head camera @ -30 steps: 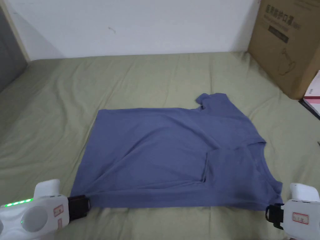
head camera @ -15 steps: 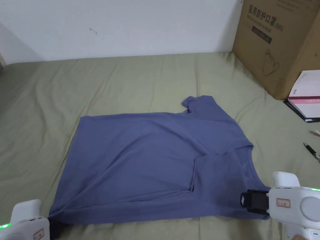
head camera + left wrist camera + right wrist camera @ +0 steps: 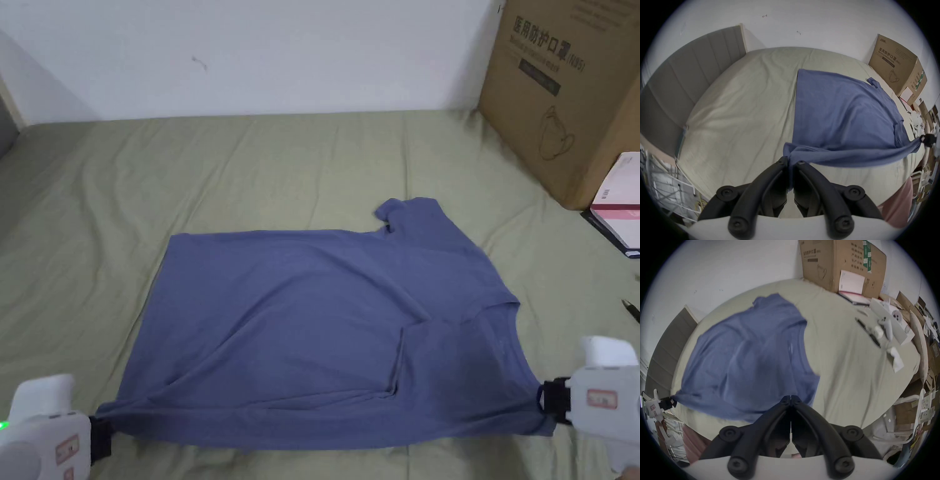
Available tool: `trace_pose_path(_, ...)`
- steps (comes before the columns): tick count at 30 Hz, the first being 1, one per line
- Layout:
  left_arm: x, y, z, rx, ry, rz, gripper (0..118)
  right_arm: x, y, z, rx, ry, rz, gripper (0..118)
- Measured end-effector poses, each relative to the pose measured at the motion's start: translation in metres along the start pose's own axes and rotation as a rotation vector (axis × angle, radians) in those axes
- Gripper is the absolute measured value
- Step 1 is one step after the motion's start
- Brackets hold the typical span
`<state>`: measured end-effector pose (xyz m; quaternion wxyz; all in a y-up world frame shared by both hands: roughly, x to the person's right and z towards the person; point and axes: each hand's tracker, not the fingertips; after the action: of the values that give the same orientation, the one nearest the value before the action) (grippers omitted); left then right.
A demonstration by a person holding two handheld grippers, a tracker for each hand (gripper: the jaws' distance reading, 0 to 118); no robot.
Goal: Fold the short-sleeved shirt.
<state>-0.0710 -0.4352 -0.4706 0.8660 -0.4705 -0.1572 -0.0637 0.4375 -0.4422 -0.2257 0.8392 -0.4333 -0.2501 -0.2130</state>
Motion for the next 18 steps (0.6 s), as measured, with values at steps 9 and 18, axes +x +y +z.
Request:
trace_pose_path(9, 0.018, 0.104, -0.053, 0.017, 0.065, -0.123, 36, -0.006, 0.095, -0.044, 0.031, -0.014, -0.073, 0)
trace_pose_path(18, 0.011, 0.113, -0.081, -0.023, 0.065, -0.088, 103, -0.015, 0.095, -0.076, -0.023, -0.089, 0.015, 58)
